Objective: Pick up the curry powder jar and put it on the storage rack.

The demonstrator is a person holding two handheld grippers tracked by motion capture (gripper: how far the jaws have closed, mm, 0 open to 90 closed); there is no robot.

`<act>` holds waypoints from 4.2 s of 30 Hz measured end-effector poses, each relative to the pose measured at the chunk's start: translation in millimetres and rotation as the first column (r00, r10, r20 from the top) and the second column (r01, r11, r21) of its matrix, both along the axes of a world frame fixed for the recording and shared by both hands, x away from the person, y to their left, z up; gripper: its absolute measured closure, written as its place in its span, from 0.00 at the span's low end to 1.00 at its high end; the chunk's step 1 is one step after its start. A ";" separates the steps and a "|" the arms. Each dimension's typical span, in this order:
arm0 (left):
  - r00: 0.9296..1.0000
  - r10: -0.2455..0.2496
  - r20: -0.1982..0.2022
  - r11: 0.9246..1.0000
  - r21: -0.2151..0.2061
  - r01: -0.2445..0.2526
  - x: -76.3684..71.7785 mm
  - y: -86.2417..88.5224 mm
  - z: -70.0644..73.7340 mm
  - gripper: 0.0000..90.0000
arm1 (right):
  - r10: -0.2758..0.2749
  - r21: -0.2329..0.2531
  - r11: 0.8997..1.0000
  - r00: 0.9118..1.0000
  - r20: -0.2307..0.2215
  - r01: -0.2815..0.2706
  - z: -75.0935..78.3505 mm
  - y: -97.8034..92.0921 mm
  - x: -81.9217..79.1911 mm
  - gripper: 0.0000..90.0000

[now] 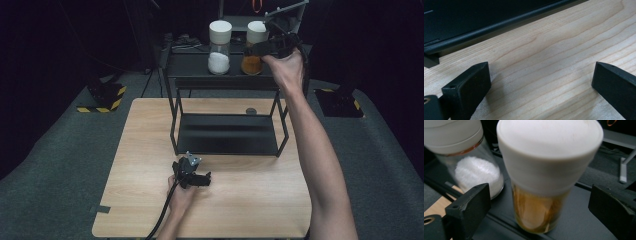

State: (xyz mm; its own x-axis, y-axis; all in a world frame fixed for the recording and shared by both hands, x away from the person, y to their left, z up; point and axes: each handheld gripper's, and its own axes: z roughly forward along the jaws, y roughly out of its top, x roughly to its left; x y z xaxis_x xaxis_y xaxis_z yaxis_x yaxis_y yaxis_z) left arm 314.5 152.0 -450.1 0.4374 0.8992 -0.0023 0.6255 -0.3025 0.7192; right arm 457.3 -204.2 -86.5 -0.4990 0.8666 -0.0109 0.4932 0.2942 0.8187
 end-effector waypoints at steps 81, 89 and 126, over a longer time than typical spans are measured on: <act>1.000 -0.001 0.000 1.000 0.003 0.001 0.2 0.1 0.2 0.02 | 0.072 0.113 0.990 0.995 0.063 -0.079 -134.4 -123.2 -89.1 0.06; 1.000 -0.001 0.000 1.000 0.003 0.001 0.2 0.1 0.3 0.02 | 0.067 0.116 0.991 0.996 0.055 -0.073 -148.1 -125.3 -91.6 0.06; 1.000 -0.001 0.000 1.000 0.004 0.001 0.2 -0.1 0.2 0.02 | 0.061 0.078 0.995 0.998 0.016 -0.063 -217.2 -120.1 -103.1 0.06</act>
State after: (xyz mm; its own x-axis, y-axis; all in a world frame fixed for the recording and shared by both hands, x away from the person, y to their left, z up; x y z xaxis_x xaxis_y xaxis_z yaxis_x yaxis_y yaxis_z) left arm 314.6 152.0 -449.8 0.4386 0.8987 0.0014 0.6251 -0.3062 0.7179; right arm 354.2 -324.3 -303.7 -0.5520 0.8324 0.0483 0.4645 0.2588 0.8469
